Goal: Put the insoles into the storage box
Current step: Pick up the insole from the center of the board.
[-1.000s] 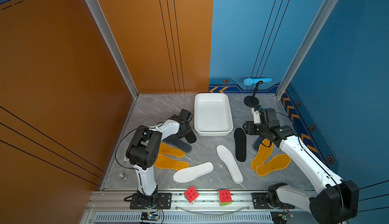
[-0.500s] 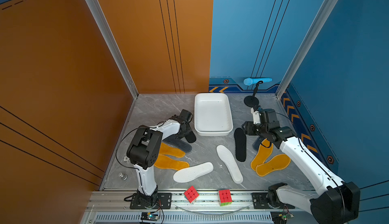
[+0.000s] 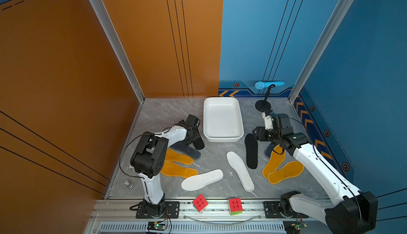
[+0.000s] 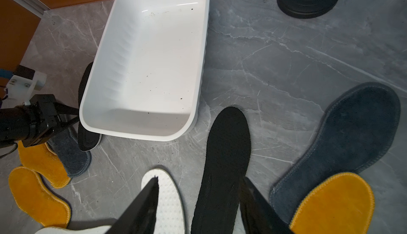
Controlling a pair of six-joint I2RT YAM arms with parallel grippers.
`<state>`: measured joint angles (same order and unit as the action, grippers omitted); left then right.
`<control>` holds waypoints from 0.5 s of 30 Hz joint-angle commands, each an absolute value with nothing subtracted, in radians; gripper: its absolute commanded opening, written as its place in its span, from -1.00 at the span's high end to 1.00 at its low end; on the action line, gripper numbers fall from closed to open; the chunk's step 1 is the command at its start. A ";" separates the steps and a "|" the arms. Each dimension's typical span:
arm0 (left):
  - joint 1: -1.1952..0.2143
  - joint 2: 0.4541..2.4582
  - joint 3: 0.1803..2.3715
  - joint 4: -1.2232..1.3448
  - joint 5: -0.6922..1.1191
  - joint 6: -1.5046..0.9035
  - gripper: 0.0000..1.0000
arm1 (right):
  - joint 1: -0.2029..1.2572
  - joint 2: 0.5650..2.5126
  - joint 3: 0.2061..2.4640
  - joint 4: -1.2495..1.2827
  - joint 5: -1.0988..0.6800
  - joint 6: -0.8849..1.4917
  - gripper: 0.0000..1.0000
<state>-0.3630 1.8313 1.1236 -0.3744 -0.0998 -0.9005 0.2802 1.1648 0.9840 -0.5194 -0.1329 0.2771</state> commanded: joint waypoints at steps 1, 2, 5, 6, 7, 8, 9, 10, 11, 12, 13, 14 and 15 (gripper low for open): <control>-0.291 1.720 1.076 -0.440 -0.098 -0.837 1.00 | 0.301 1.151 0.992 -0.524 -0.176 0.288 -0.20; -0.277 1.677 1.067 -0.440 -0.104 -0.826 1.00 | 0.309 1.150 0.999 -0.528 -0.182 0.287 -0.19; -0.246 1.563 1.045 -0.440 -0.115 -0.803 1.00 | 0.343 1.148 1.018 -0.529 -0.189 0.290 -0.19; -0.236 1.526 1.038 -0.439 -0.113 -0.800 1.00 | 0.356 1.150 1.028 -0.527 -0.194 0.297 -0.20; -0.229 1.491 1.037 -0.436 -0.113 -0.797 1.00 | 0.369 1.152 1.038 -0.526 -0.195 0.304 -0.21; -0.222 1.448 1.037 -0.424 -0.109 -0.788 1.00 | 0.386 1.155 1.050 -0.521 -0.193 0.315 -0.22; -0.219 1.402 1.000 -0.395 -0.098 -0.766 1.00 | 0.405 1.158 1.064 -0.513 -0.195 0.325 -0.21; -0.217 1.363 0.990 -0.365 -0.088 -0.746 1.00 | 0.422 1.162 1.080 -0.508 -0.193 0.333 -0.22; -0.217 1.322 0.982 -0.332 -0.073 -0.727 1.00 | 0.446 1.170 1.100 -0.501 -0.191 0.344 -0.21; -0.220 1.285 0.975 -0.296 -0.051 -0.706 1.00 | 0.469 1.183 1.124 -0.493 -0.189 0.354 -0.21; -0.222 1.259 0.971 -0.270 -0.031 -0.690 1.00 | 0.489 1.195 1.146 -0.490 -0.190 0.360 -0.21; -0.227 1.237 0.970 -0.244 -0.007 -0.670 1.00 | 0.514 1.213 1.173 -0.486 -0.186 0.363 -0.20; -0.236 1.220 0.968 -0.217 0.022 -0.646 1.00 | 0.540 1.231 1.199 -0.478 -0.174 0.369 -0.20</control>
